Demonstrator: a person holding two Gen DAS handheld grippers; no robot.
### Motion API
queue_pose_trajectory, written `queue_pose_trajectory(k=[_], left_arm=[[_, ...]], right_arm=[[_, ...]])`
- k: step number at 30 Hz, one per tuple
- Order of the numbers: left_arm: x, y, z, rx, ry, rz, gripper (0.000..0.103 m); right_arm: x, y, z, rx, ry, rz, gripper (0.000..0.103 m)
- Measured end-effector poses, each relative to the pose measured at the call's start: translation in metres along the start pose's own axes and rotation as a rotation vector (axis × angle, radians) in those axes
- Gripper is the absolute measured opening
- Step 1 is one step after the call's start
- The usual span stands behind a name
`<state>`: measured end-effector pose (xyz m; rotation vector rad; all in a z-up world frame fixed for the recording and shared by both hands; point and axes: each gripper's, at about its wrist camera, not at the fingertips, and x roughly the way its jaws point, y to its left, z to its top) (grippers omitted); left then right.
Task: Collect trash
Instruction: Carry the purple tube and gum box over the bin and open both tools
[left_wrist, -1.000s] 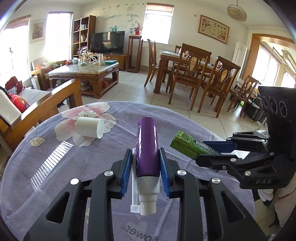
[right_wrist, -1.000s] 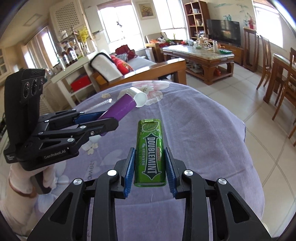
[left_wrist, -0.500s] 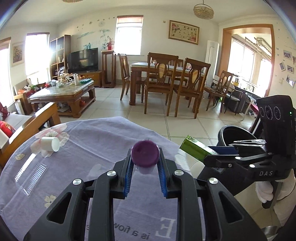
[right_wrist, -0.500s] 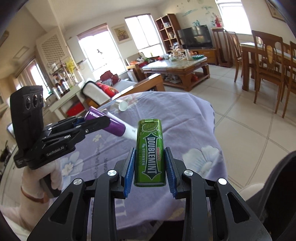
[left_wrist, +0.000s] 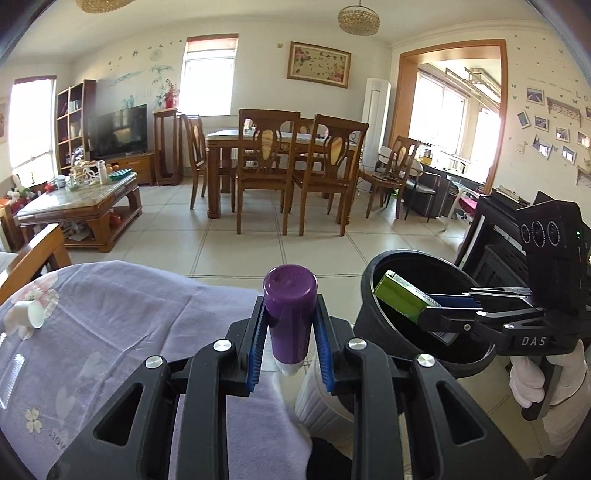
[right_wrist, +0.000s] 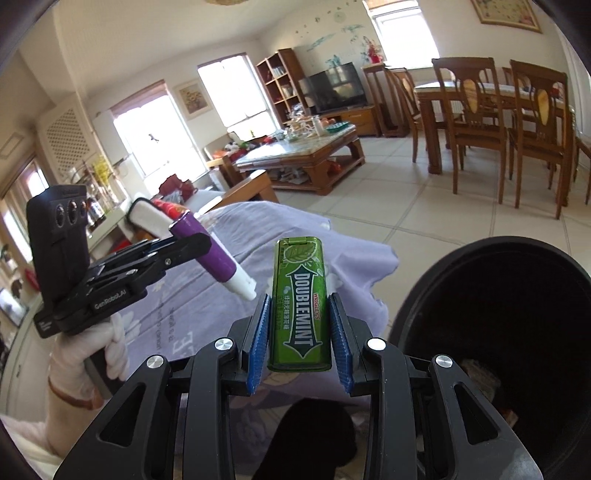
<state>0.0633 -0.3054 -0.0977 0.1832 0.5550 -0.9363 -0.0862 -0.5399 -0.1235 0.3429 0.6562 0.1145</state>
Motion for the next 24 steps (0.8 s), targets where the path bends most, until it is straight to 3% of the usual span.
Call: queue_pose_trajectory(k=[14,24], left_arm=[[0.072,-0.105,0.005,0.103,0.030,-0.243,0.025],[0.120,-0.139,-0.010,0.122,0.102,-0.320,0.025]], right_arm=[[-0.079,-0.106,-0.050,0.174,-0.063,-0.166,0.032],[-0.088,-0.152,-0.077,0.260,-0.063,-0.239,0.032]])
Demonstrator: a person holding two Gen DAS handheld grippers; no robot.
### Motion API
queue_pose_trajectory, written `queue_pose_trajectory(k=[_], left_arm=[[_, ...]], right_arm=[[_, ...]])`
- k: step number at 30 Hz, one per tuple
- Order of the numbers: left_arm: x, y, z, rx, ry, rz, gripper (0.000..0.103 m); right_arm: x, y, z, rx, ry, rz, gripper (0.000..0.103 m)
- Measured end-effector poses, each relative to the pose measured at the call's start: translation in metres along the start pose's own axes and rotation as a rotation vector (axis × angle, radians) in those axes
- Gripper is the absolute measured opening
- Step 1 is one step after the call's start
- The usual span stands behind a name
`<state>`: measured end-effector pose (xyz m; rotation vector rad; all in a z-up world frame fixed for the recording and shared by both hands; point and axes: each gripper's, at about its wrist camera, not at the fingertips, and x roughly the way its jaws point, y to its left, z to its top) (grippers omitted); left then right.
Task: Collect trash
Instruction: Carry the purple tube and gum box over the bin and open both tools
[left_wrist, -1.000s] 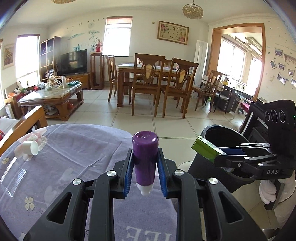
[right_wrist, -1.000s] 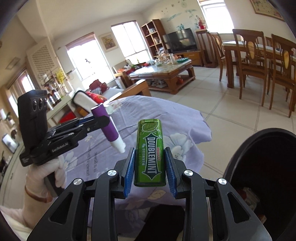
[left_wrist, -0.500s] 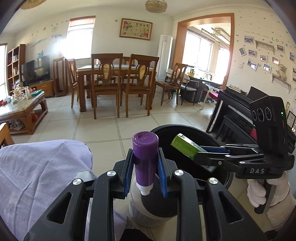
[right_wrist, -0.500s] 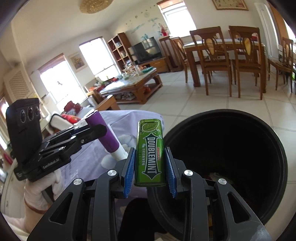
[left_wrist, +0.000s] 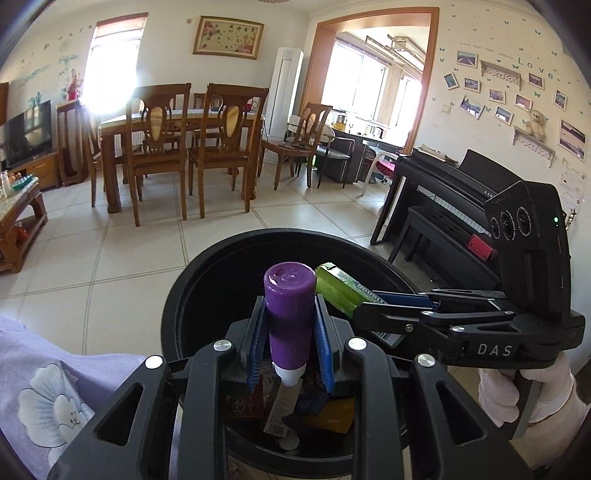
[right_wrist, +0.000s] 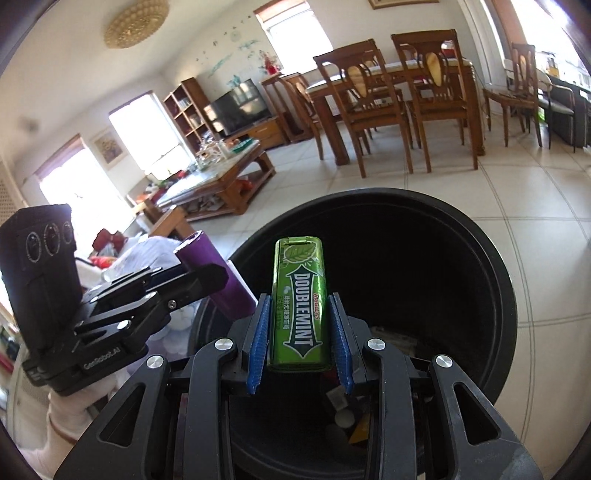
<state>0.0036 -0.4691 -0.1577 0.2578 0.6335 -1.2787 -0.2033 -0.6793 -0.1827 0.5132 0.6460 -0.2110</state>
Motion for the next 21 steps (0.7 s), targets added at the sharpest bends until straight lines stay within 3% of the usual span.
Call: queue_pose_trajectory(k=[11,21], left_arm=[[0.042,0.001,-0.022,-0.001,0.102,-0.008,0.025],[0.043,0.000,-0.022,0.007,0.112,-0.011,0.025]], right_arm=[[0.018,-0.022,-0.008,0.040,0.029,-0.057,0.032],[0.027,-0.019,0.001,0.018,0.026,-0.073,0.032]])
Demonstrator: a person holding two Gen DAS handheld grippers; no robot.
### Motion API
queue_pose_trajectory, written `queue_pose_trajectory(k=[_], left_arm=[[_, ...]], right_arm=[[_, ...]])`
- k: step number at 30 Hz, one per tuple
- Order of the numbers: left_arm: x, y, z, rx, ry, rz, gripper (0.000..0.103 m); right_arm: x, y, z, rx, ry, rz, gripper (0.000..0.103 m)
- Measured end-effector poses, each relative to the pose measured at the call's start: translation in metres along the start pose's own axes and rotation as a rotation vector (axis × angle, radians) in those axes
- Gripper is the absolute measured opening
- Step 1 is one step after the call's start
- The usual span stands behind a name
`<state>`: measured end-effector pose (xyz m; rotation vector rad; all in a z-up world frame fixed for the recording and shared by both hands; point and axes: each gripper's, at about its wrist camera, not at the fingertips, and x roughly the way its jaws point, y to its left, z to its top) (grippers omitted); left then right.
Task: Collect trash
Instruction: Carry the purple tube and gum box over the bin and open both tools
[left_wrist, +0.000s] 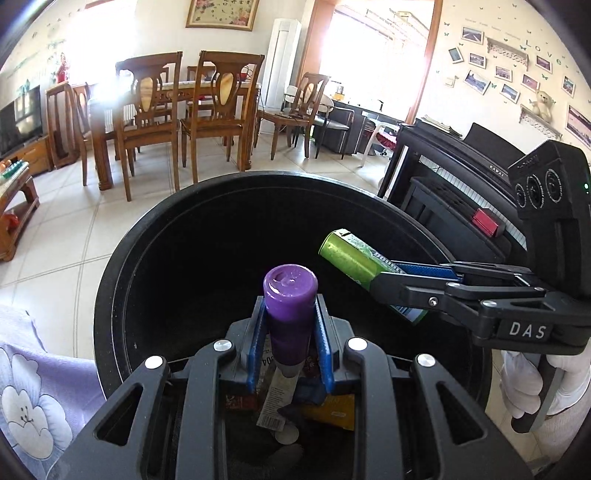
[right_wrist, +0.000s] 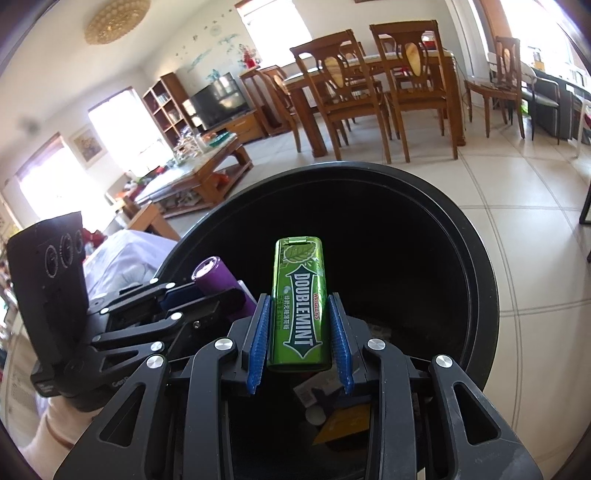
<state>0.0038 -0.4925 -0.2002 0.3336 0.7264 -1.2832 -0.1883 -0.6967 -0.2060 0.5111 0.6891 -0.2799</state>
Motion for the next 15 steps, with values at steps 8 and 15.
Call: queue_pose_trajectory(k=[8,15], left_arm=[[0.0033,-0.0051,0.0004,0.016,0.001,0.019,0.027],[0.0001,-0.0060,0.0002,0.013,-0.003,0.025,0.027]], right_arm=[[0.0012,0.0035,-0.0019,-0.003,0.007,-0.005,0.032],[0.0038,0.0102,0.0010,-0.005,0.017,-0.016,0.032]])
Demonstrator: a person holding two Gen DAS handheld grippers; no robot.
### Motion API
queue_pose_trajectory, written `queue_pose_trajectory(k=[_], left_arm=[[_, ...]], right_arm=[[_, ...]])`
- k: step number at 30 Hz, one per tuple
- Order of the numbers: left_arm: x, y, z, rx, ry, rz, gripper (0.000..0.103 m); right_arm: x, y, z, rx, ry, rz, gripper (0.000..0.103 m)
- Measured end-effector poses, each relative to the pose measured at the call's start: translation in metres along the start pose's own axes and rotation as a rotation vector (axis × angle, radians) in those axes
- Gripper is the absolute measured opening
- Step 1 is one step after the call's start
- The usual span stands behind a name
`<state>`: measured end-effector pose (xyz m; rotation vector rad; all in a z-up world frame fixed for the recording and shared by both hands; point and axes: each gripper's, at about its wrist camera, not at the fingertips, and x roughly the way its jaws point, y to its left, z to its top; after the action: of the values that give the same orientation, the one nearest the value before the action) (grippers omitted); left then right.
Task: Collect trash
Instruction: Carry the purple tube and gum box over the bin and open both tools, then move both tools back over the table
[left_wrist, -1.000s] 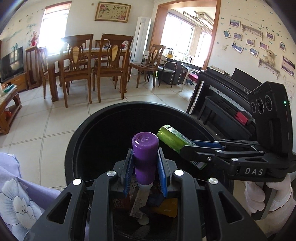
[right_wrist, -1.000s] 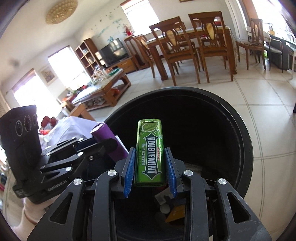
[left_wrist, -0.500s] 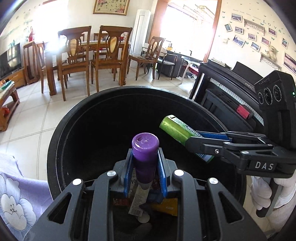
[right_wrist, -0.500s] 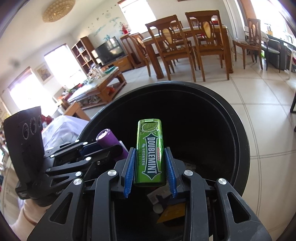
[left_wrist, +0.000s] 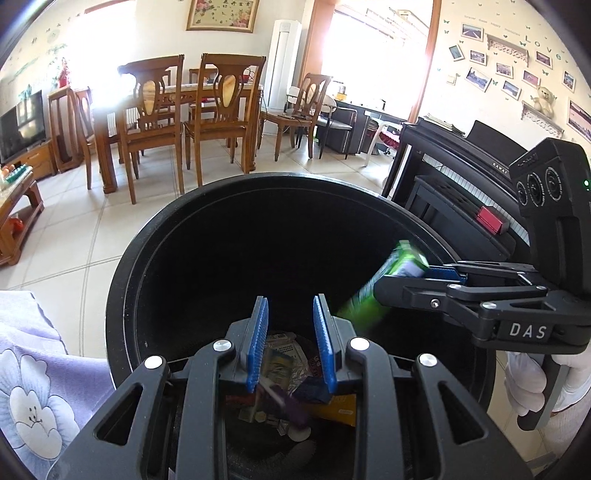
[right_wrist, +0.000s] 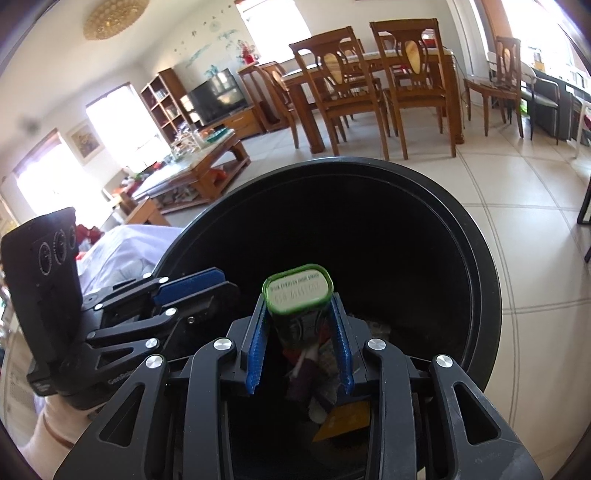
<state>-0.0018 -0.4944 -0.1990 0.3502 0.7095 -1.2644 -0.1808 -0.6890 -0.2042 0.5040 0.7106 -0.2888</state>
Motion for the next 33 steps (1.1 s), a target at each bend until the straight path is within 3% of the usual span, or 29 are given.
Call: queue_pose_trajectory(k=[9,16,21,33], left_arm=[[-0.017,0.005,-0.002,-0.011,-0.043,0.003,0.028],[-0.069,0.019,-0.013,-0.029,-0.127,0.039,0.028],[-0.125,0.045,-0.031,-0.074,-0.191,0.132,0.041],[-0.262,0.146,-0.090,-0.236,-0.250,0.455,0.042]], right_arm=[[-0.008,0.013,0.006,-0.016,-0.035,-0.008,0.032],[-0.012,0.055,0.014,-0.064,-0.073,0.014,0.050],[-0.002,0.110,0.022,-0.147,-0.076,0.075,0.052],[0.057,0.289,0.023,-0.339,-0.016,0.279,0.052]])
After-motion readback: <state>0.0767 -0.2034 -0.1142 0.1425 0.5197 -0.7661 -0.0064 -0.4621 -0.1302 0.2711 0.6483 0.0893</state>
